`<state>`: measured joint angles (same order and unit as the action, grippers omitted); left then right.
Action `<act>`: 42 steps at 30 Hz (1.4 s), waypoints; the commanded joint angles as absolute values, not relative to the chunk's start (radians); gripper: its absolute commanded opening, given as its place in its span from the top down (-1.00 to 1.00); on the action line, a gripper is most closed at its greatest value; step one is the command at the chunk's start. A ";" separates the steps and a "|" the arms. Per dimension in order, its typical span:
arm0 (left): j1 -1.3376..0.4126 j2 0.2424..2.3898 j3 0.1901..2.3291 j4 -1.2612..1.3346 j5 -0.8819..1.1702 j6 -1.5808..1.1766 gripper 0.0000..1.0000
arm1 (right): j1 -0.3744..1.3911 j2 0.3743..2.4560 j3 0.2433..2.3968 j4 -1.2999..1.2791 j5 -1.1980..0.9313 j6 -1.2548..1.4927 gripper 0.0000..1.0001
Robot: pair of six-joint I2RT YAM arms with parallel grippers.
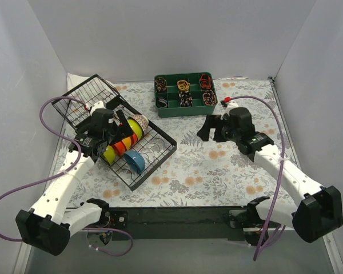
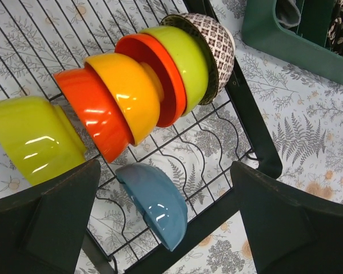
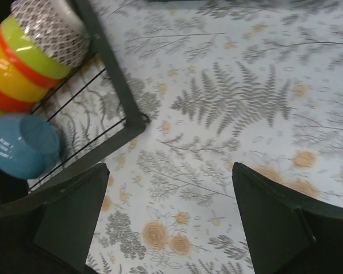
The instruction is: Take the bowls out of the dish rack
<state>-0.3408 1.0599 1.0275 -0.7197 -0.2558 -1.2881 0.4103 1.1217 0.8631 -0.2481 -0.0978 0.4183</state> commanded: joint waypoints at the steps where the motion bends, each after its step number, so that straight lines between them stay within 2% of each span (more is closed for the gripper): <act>1: -0.334 0.982 0.997 -0.782 -0.281 -1.327 -0.96 | 0.552 1.202 0.939 -0.082 -0.167 0.439 -0.96; 8: -0.334 0.902 0.973 -0.841 -0.276 -1.373 -0.96 | 0.777 1.379 1.031 0.077 -0.241 0.468 -0.97; 16: -0.334 0.845 0.963 -0.880 -0.262 -1.387 -0.96 | 0.929 1.592 1.163 0.135 -0.285 0.480 -0.97; 35: -0.333 0.759 0.973 -0.917 -0.235 -1.379 -0.96 | 1.028 1.858 1.341 0.115 -0.232 0.471 -0.97; 42: -0.334 0.756 0.970 -0.919 -0.227 -1.371 -0.96 | 1.042 1.933 1.394 0.068 -0.225 0.450 -0.88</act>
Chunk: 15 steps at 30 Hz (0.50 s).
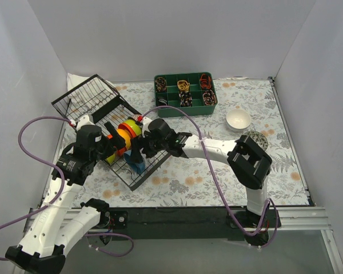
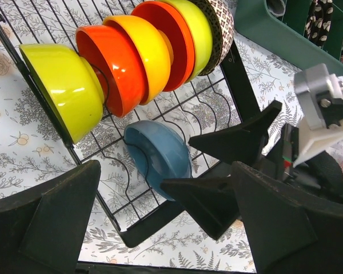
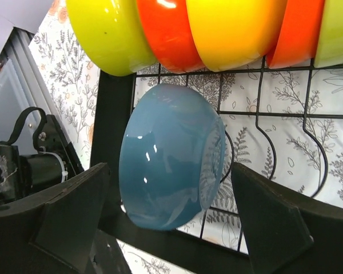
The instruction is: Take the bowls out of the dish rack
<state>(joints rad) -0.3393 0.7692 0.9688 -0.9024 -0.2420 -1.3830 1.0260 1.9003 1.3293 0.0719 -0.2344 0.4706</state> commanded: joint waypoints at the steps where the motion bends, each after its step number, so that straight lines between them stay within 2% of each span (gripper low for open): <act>1: -0.334 0.755 0.969 -0.916 -0.226 -1.371 -0.96 | 1.045 1.937 1.399 0.057 -0.225 0.448 -0.83; 6: -0.334 0.755 0.962 -0.910 -0.219 -1.368 -0.96 | 1.058 1.957 1.430 0.034 -0.213 0.426 -0.64; 9: -0.334 0.755 0.963 -0.908 -0.218 -1.370 -0.97 | 1.068 1.967 1.450 0.009 -0.201 0.413 -0.40; 12: -0.334 0.753 0.962 -0.905 -0.219 -1.368 -0.97 | 1.080 1.962 1.466 -0.032 -0.175 0.393 0.01; 13: -0.334 0.753 0.962 -0.907 -0.222 -1.367 -0.97 | 1.083 1.962 1.474 -0.038 -0.167 0.385 0.24; 15: -0.334 0.752 0.965 -0.904 -0.224 -1.367 -0.96 | 1.091 1.953 1.482 -0.058 -0.144 0.373 0.40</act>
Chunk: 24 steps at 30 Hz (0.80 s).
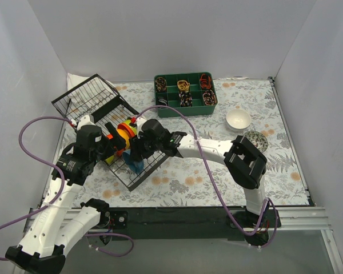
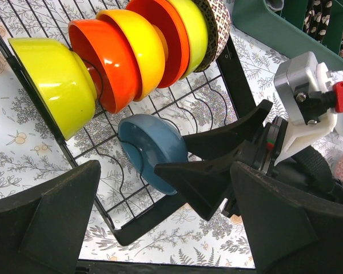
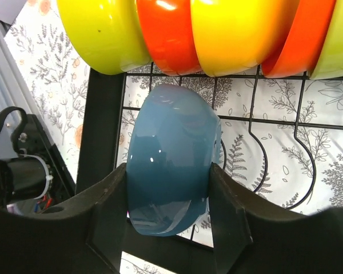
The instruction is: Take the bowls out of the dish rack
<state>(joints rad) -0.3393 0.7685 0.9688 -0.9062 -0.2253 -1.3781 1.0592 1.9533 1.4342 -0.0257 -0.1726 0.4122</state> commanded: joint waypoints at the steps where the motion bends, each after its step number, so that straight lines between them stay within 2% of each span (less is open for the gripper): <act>1: -0.334 0.752 0.965 -0.905 -0.224 -1.367 -0.97 | 1.092 1.951 1.486 -0.066 -0.137 0.370 0.58; 3: -0.334 0.752 0.966 -0.900 -0.224 -1.365 -0.96 | 1.098 1.942 1.489 -0.077 -0.121 0.367 0.71; 4: -0.334 0.752 0.968 -0.900 -0.224 -1.367 -0.96 | 1.097 1.939 1.491 -0.080 -0.117 0.365 0.85; 7: -0.334 0.752 0.969 -0.899 -0.225 -1.365 -0.96 | 1.100 1.922 1.494 -0.094 -0.091 0.361 0.97; 24: -0.333 0.733 0.957 -0.851 -0.195 -1.347 -0.97 | 1.103 1.772 1.456 -0.126 0.121 0.360 0.97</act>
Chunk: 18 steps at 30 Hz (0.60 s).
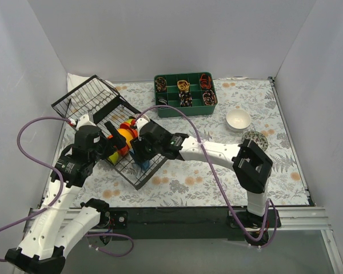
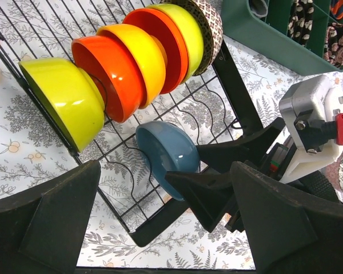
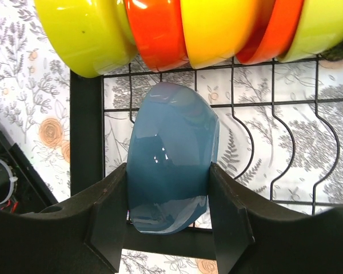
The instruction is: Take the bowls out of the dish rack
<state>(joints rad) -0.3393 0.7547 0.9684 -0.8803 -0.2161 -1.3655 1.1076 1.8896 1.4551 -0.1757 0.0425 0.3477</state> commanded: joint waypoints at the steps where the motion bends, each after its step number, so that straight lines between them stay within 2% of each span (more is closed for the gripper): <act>1: -0.334 0.729 0.953 -0.845 -0.192 -1.347 -0.96 | 1.103 1.766 1.445 -0.127 0.132 0.360 0.97; 18: -0.334 0.689 0.904 -0.790 -0.114 -1.316 -0.97 | 1.085 1.772 1.447 -0.097 0.069 0.258 0.97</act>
<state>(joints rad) -0.3393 0.7181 0.9218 -0.8055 -0.1368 -1.3384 1.0966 1.8008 1.4044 -0.1551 0.0818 0.2955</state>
